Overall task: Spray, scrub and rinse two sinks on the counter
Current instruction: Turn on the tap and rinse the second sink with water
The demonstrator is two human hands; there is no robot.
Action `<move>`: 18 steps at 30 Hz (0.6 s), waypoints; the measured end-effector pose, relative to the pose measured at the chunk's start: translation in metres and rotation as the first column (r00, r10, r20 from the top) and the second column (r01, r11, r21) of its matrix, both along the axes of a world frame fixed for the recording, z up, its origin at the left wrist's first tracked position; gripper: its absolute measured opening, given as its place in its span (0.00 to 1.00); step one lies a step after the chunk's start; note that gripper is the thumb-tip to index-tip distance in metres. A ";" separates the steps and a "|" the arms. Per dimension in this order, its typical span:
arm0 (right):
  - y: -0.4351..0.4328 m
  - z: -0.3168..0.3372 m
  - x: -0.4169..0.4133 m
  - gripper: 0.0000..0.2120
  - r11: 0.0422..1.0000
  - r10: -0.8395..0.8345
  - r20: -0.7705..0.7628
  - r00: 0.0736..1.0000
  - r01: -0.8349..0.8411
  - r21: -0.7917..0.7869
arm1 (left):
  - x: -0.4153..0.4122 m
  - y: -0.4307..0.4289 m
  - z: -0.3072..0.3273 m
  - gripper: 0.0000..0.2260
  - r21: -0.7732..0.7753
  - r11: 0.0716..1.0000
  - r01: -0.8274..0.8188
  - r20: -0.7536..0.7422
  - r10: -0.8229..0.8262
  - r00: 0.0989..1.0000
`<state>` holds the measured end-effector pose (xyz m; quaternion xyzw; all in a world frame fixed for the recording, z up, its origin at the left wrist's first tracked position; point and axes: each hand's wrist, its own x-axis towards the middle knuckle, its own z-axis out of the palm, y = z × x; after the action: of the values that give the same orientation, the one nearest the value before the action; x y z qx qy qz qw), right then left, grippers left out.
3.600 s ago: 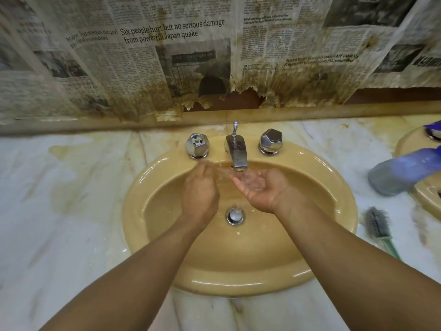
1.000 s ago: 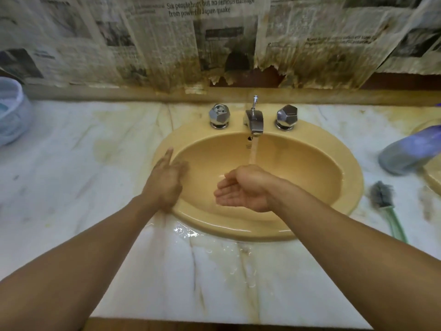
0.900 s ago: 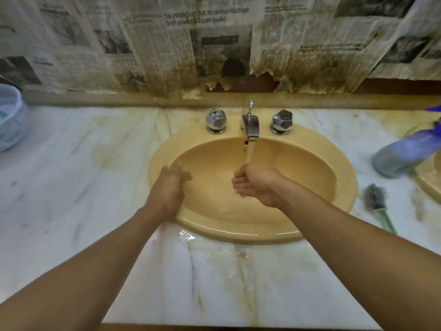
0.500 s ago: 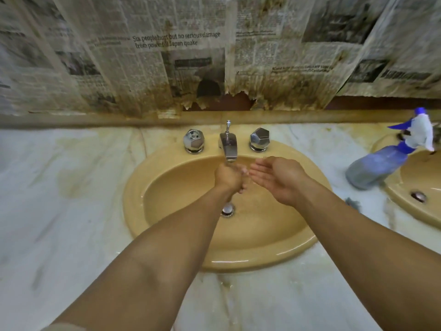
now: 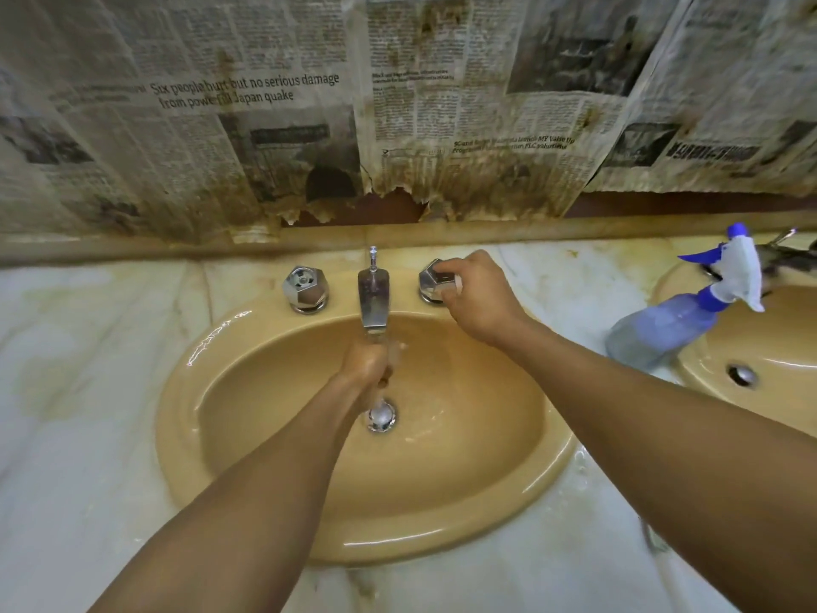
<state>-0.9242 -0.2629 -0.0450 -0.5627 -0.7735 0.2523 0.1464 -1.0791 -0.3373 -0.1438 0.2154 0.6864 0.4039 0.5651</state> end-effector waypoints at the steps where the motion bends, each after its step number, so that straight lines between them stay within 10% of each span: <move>1: 0.005 -0.001 -0.001 0.19 0.999 0.036 0.026 0.999 -0.036 0.002 | 0.001 -0.003 0.000 0.16 -0.016 1.000 -0.013 0.041 0.014 0.999; 18: 0.011 -0.011 -0.006 0.20 0.991 0.058 0.117 0.991 -0.071 0.112 | -0.015 -0.043 -0.004 0.17 0.081 0.955 0.286 -0.484 -0.213 0.849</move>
<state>-0.9305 -0.2523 -0.0556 -0.5413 -0.8118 0.1790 0.1264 -1.0943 -0.3804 -0.1479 0.4361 0.7366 0.3129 0.4116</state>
